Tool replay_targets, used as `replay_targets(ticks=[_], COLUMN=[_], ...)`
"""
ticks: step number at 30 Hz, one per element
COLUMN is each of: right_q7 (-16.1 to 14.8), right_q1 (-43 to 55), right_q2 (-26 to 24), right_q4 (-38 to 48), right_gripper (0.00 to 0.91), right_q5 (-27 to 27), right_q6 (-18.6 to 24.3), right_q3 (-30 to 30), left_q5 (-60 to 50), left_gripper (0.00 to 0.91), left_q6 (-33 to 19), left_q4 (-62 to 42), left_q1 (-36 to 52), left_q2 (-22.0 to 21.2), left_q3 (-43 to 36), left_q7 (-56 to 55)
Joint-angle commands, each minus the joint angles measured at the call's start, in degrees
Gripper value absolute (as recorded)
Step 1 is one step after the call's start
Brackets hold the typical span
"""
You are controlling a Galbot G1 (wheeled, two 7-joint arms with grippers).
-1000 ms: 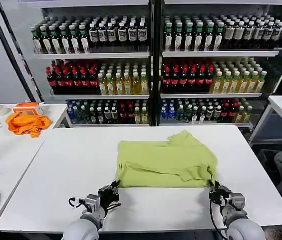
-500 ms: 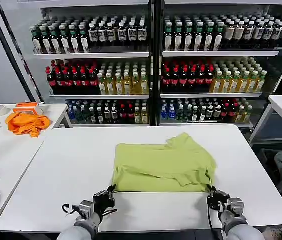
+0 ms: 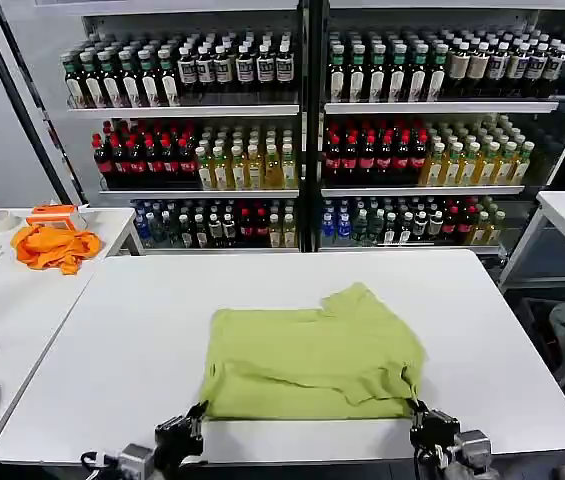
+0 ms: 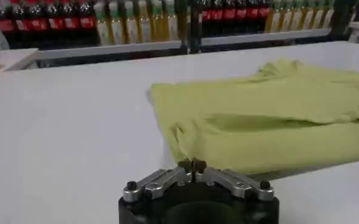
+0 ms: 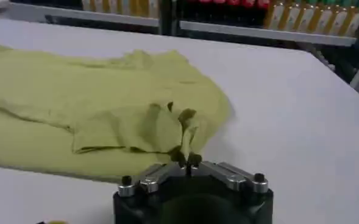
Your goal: Fold and organize the clothes.
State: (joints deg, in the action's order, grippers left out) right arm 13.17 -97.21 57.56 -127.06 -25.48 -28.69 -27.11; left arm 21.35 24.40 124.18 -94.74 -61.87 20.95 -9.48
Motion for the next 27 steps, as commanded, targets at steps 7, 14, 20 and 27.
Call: replay_targets(ticks=[7,14,20,27], right_q7=[0.13,1.95,5.18,7.8], right_q1=[-0.12,11.5,32.21,50.94], right_q2=[-3.23,-7.28,-7.07,-3.76], right_q4=[-4.96,-0.3,11.5,26.63], right_gripper=[0.907,0.907,0.907,0.907], right_q5=[0.57,-8.02,-15.9,-22.78], right_q6=[2.15,2.0,-0.95,-3.52], right_q3=[-1.98,-0.82,9.24,19.06], left_q5=[-0.1,6.38,14.75,16.57], left_gripper=[0.907,0.907,0.907,0.907], left_q6=[0.39,0.42,3.26,6.53], left_q4=[5.55,0.2,-11.46,-22.38], left_q1=[-6.02,7.1,25.45,38.99], left_q2=[4.17,7.43,8.37,7.58], left_q3=[7.36,5.79,0.15,-8.03], left_q7=[-1.59,-3.23,-4.99,-6.25])
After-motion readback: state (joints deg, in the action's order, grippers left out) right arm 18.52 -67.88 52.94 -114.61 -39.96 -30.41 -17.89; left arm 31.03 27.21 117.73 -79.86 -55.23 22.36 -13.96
